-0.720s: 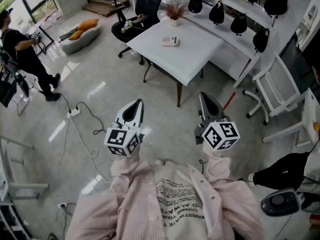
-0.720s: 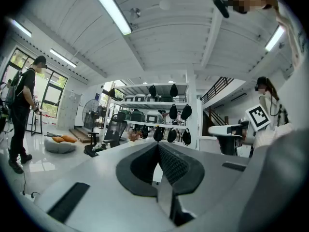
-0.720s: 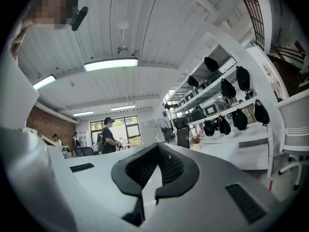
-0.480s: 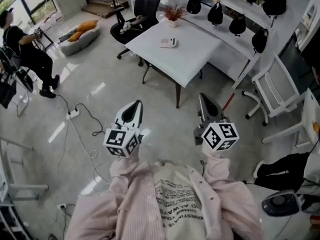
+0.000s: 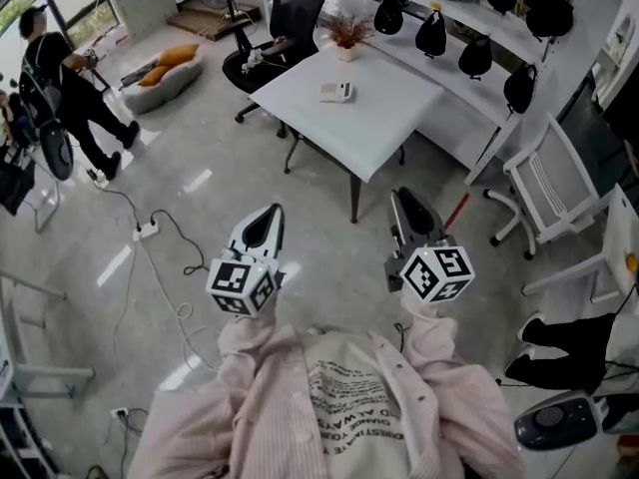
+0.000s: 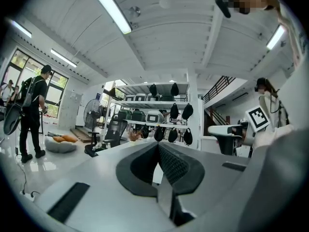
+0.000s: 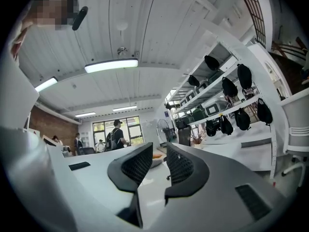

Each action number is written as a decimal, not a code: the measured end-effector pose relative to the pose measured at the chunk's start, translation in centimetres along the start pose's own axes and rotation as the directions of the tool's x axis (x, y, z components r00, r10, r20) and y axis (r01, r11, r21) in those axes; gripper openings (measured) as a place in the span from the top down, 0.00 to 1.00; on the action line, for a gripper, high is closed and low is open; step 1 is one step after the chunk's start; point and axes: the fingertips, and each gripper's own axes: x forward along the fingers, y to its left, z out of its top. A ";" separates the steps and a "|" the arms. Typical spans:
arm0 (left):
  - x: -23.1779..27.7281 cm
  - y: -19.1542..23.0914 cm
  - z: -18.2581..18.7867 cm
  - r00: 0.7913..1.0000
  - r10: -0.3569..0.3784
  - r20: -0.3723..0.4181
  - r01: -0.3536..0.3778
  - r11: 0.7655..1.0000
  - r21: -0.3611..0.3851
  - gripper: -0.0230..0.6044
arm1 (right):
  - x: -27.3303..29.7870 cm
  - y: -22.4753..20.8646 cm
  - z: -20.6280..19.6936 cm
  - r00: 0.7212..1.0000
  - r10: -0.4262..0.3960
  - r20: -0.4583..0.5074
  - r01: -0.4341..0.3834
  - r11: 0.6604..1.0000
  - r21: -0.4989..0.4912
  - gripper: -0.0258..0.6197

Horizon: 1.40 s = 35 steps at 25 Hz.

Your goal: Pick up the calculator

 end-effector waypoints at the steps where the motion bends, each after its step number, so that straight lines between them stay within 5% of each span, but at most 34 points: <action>1: 0.0 0.0 0.0 1.000 0.003 0.000 -0.003 1.000 0.000 0.96 | 0.1 -0.2 0.0 1.000 0.001 -0.002 -0.001 1.000 0.011 0.85; 9: 0.5 -0.5 -0.3 1.000 0.019 -0.008 -0.019 1.000 -0.009 0.96 | 0.6 -1.1 -1.0 0.999 0.029 -0.033 -0.026 0.996 0.091 0.63; 23: 1.9 0.3 -2.3 0.998 0.037 -0.052 -0.038 0.999 -0.029 0.96 | 2.4 -2.4 -2.5 0.997 0.049 -0.063 -0.043 0.994 0.104 0.62; 35: 9.6 5.7 -3.6 0.996 0.023 -0.087 -0.029 0.997 -0.065 0.96 | 10.4 -6.0 -4.5 0.994 0.044 -0.096 -0.030 0.989 0.146 0.62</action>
